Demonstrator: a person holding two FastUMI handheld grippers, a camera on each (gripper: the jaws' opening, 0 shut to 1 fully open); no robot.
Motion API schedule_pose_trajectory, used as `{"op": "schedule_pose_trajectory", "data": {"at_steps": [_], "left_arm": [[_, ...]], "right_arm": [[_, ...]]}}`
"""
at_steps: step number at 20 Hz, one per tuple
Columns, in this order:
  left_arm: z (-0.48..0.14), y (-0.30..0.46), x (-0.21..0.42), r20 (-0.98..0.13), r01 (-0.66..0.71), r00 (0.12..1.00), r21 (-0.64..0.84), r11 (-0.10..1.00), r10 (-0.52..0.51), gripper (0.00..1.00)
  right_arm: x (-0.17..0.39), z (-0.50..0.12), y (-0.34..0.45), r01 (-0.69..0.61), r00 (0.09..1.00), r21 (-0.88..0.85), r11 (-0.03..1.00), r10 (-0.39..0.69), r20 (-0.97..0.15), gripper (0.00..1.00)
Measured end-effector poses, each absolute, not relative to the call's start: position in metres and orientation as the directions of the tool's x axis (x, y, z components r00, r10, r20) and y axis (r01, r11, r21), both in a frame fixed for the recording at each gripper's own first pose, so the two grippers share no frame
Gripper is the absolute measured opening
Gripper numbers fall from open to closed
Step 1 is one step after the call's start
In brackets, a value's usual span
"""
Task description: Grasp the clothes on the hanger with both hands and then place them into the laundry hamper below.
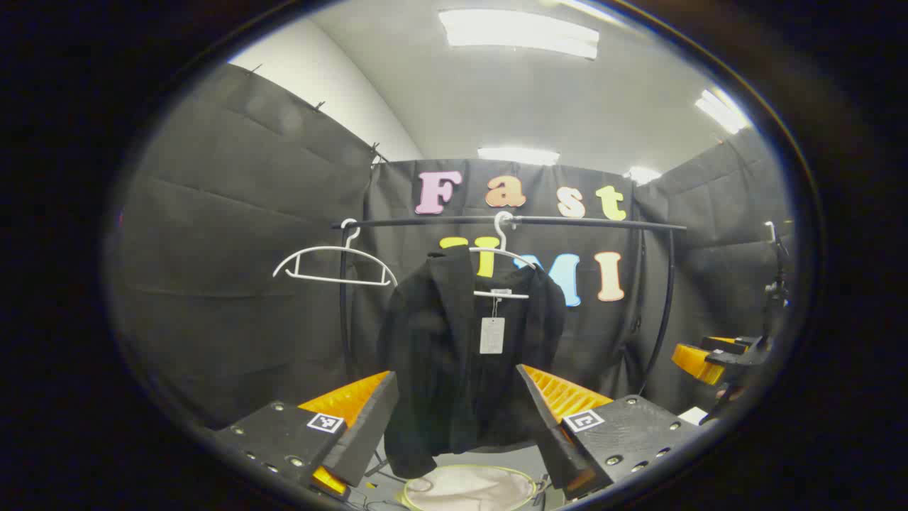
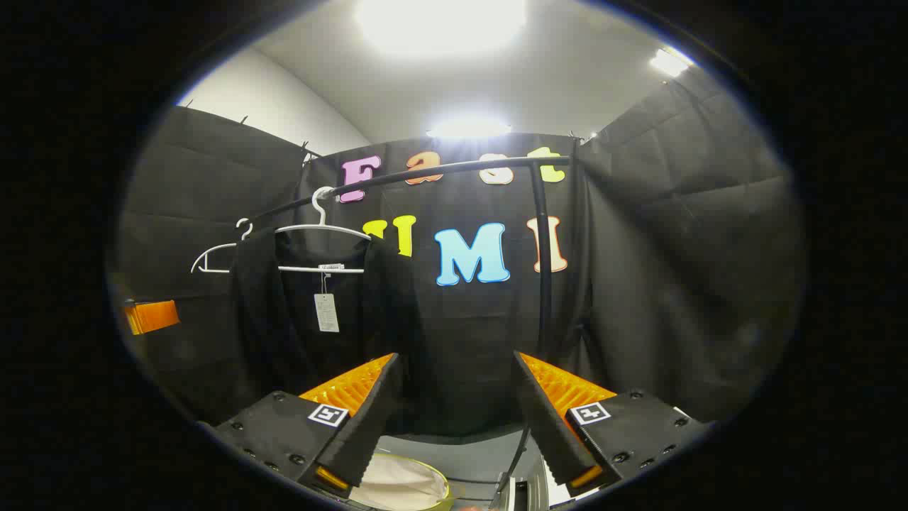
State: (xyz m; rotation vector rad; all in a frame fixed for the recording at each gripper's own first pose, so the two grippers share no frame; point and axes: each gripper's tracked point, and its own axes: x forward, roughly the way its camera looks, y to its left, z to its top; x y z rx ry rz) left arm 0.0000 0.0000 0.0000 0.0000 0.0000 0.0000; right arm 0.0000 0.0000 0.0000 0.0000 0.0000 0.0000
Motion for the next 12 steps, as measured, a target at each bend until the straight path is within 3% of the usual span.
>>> {"op": "schedule_pose_trajectory", "data": {"at_steps": [12], "left_arm": [[-0.003,0.013,0.016,-0.007,0.017,1.0,0.0,1.0,-0.017,0.96]], "right_arm": [[0.014,0.008,0.021,-0.005,1.0,-0.01,1.0,0.005,0.004,0.98]]}}
